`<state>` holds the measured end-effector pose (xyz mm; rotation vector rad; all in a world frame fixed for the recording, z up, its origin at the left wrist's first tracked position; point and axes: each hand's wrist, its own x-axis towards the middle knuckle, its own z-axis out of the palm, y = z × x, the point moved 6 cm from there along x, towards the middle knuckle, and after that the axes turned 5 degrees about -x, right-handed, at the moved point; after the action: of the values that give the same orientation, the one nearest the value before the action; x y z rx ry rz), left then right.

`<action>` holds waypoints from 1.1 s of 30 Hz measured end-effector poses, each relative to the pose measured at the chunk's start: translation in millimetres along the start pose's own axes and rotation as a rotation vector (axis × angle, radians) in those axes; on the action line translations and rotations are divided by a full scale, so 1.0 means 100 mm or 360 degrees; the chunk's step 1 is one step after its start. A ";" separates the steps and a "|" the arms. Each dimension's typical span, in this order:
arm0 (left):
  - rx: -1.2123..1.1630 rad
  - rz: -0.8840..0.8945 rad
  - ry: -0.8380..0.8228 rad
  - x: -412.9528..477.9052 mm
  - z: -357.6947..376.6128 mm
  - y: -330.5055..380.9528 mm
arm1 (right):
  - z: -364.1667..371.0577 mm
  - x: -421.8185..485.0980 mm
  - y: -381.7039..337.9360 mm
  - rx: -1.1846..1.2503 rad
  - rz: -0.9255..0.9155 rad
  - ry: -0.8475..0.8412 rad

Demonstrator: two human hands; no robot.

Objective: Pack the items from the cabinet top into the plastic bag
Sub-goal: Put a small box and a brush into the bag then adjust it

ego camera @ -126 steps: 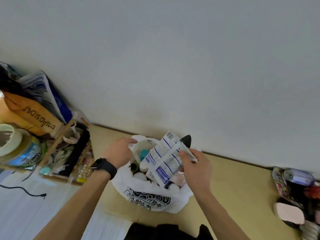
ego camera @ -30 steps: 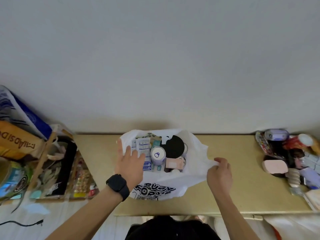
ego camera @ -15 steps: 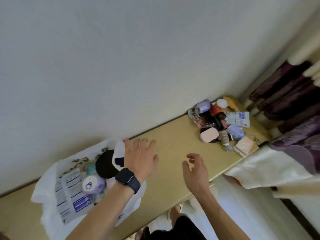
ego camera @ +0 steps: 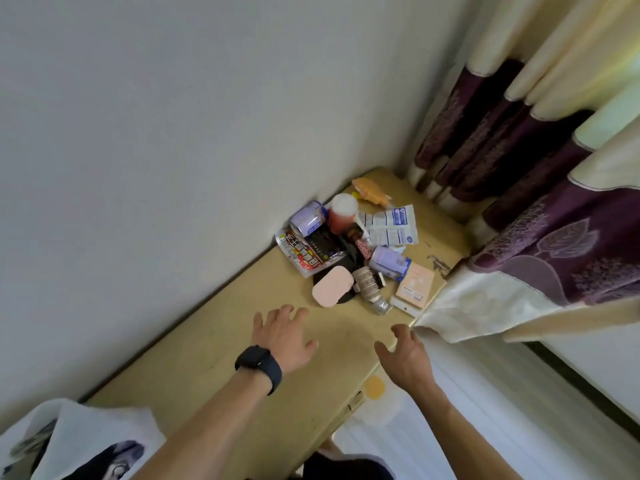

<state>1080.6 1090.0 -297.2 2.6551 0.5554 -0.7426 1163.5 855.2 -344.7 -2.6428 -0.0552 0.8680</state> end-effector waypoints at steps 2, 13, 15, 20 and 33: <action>-0.0038 0.0007 -0.0040 0.33 0.08 0.12 | -0.07 0.27 -0.02 0.0038 0.0039 0.0052; 0.0180 0.0073 0.0115 1.33 0.55 0.43 | 0.01 0.87 -0.39 -0.0393 -0.0076 0.0326; 0.0158 0.0100 0.0128 1.32 0.53 0.40 | 0.03 0.91 -0.42 -0.0504 -0.0041 0.0319; -0.0475 -0.0046 -0.0012 0.97 0.45 0.13 | 0.05 0.96 -0.52 -0.0514 0.0053 0.0177; -0.2302 -0.0327 0.0146 -1.33 0.10 -0.79 | -0.18 -0.25 -0.86 0.0582 -0.0071 0.0023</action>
<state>936.2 1118.2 -248.9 1.2838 0.9144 -0.0921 1159.8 926.4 -287.5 -2.2972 0.0442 0.7623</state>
